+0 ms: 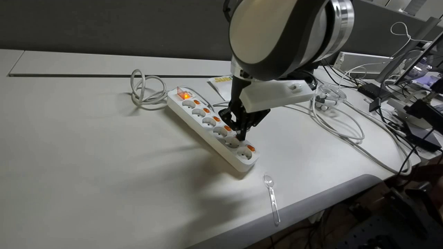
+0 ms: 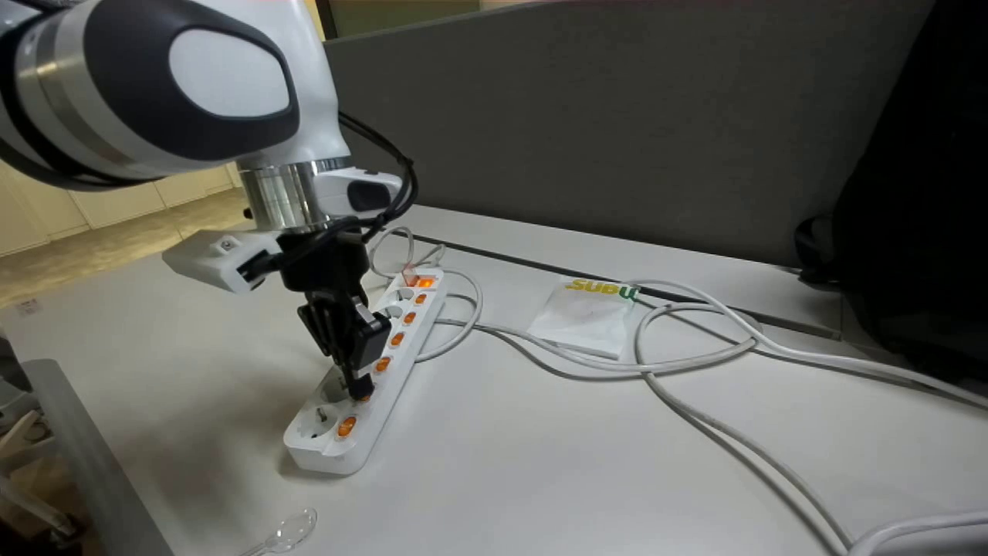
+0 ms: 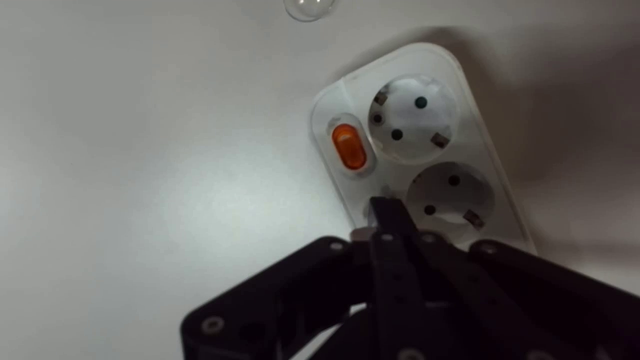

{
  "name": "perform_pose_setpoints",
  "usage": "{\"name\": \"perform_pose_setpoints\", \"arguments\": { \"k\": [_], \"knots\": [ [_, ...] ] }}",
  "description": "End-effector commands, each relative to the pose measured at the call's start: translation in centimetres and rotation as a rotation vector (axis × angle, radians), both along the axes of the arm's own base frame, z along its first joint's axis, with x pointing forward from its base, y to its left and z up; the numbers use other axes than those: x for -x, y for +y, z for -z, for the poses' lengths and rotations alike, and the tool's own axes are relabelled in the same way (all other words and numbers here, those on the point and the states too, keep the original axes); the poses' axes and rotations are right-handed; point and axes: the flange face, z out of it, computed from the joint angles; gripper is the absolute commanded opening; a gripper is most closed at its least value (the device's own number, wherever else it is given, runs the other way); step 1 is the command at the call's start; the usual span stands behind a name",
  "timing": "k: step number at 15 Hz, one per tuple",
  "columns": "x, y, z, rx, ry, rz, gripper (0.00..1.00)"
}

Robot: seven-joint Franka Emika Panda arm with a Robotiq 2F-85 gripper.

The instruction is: Turn on the second switch from the right on the extension cable

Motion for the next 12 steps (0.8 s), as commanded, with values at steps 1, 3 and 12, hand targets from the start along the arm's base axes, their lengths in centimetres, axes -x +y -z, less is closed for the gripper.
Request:
{"name": "perform_pose_setpoints", "arguments": {
  "k": [1, 3, 12],
  "knots": [
    [0.3, -0.4, 0.9, -0.006, -0.011, 0.056, 0.0],
    [0.7, -0.9, 1.6, -0.037, -0.018, 0.097, 0.0],
    [2.4, -3.3, 3.5, -0.212, -0.062, 0.327, 0.0]
  ]
}}
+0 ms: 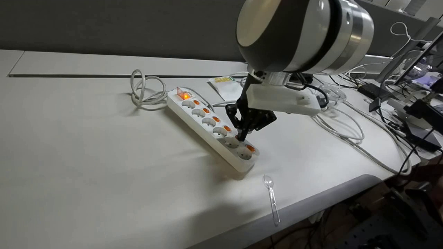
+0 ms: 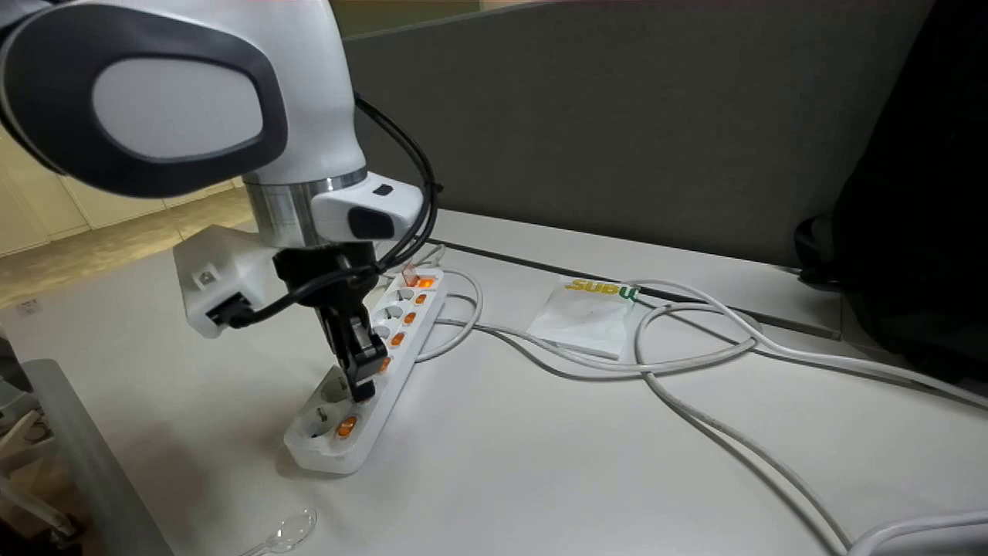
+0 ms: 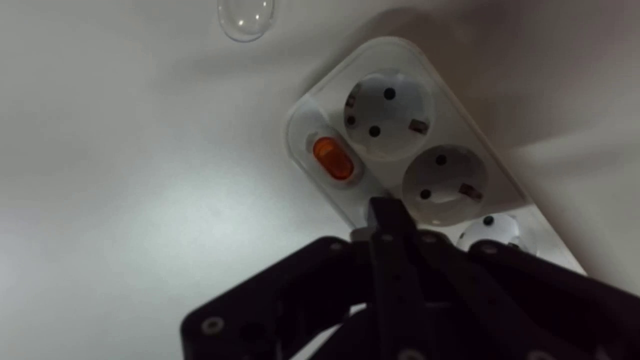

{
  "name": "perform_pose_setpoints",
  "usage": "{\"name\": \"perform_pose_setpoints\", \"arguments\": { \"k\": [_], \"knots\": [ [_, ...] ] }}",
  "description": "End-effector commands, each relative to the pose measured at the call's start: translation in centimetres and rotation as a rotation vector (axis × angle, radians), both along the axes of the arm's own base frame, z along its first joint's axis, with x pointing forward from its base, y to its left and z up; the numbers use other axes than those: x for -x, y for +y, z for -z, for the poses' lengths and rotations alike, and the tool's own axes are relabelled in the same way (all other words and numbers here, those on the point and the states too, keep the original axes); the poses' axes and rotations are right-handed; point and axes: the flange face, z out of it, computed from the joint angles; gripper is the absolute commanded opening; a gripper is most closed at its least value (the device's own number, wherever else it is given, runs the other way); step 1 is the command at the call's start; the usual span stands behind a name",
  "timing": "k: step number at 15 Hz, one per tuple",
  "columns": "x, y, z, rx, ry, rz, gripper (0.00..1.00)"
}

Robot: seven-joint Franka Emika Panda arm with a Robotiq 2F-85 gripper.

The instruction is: Turn on the second switch from the right on the extension cable

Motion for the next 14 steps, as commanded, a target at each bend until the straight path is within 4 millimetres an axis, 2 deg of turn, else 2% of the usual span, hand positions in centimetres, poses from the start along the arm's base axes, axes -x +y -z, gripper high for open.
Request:
{"name": "perform_pose_setpoints", "arguments": {
  "k": [1, 5, 9, 11, 14],
  "knots": [
    [1.1, -0.5, 3.3, -0.134, 0.002, 0.099, 0.0],
    [1.2, -2.2, 3.7, -0.325, -0.025, 0.207, 0.0],
    [2.1, -3.7, 3.9, -0.363, -0.005, 0.207, 0.0],
    [1.5, -3.6, 2.8, -0.332, -0.003, 0.171, 0.0],
    [0.0, -2.9, -0.3, -0.297, -0.019, 0.075, 0.0]
  ]
}}
